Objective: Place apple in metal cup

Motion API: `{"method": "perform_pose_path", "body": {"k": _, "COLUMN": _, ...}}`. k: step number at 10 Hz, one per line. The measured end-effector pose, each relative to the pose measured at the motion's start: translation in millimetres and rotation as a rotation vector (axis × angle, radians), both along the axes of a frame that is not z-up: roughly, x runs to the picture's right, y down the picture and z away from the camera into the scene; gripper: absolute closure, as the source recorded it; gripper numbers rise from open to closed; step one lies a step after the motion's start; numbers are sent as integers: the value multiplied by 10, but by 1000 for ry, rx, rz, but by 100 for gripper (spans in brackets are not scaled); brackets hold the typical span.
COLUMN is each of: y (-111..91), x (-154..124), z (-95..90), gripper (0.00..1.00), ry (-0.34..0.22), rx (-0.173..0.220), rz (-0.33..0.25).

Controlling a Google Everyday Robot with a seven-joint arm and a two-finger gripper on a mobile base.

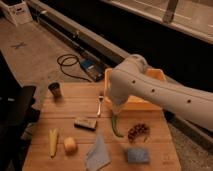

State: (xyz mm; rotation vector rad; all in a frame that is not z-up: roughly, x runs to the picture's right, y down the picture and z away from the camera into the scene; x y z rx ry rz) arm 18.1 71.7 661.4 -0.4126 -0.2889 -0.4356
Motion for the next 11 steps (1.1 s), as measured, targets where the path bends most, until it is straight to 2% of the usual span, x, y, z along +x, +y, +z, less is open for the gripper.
{"method": "perform_pose_path", "body": {"k": 2, "y": 183, "x": -593, "z": -26, "gripper": 35, "ry": -94, "rx": -14, "rz": -74}}
{"method": "perform_pose_path", "body": {"k": 3, "y": 281, "x": -785, "z": -54, "gripper": 35, "ry": -131, "rx": -28, "rz": -108}}
{"method": "perform_pose_path", "body": {"k": 8, "y": 297, "x": -804, "z": -50, "gripper": 35, "ry": -133, "rx": -32, "rz": -125}}
{"method": "perform_pose_path", "body": {"k": 9, "y": 327, "x": -827, "z": -53, "gripper": 35, "ry": -139, "rx": -31, "rz": -154}}
{"method": "perform_pose_path", "body": {"k": 11, "y": 476, "x": -1032, "z": -61, "gripper": 35, "ry": -190, "rx": -38, "rz": -243}}
